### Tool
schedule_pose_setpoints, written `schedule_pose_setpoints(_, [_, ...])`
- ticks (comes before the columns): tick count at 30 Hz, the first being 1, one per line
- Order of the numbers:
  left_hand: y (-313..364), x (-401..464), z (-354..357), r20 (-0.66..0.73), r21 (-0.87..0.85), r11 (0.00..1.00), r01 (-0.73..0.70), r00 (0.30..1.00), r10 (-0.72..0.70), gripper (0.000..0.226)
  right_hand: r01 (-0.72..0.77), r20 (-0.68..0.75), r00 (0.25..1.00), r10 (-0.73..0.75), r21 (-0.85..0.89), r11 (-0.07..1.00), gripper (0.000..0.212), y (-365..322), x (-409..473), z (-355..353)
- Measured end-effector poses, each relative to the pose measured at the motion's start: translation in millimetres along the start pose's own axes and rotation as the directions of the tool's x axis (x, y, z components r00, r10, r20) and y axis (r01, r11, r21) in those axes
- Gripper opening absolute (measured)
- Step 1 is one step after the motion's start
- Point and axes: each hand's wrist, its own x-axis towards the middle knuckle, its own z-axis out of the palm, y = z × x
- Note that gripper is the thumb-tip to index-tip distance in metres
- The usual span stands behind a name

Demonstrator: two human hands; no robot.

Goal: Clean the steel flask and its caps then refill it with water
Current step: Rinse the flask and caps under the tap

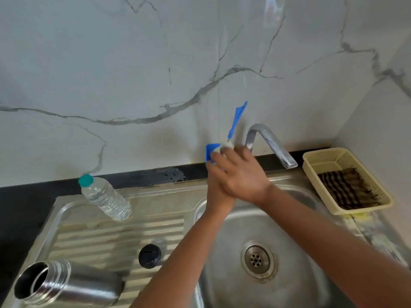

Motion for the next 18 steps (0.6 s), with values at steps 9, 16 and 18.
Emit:
schedule_pose_setpoints(9, [-16,-6,24,0.147,-0.164,0.951,0.261,0.960,-0.238,0.068,-0.922,0.454,0.376,0.808,0.267,0.279,0.020,20,-107,15])
schedule_pose_setpoints(16, [-4,0,44,0.336,-0.139,0.907,0.397,0.881,-0.334,0.073,-0.947,0.702,0.111,0.703,0.289,-0.139,0.027,39,-95,49])
schedule_pose_setpoints(18, [-2,2,50,0.381,-0.119,0.897,0.425,0.854,-0.354,0.078,-0.931,0.703,0.097,0.704,0.314,-0.186,0.021,38,-93,57])
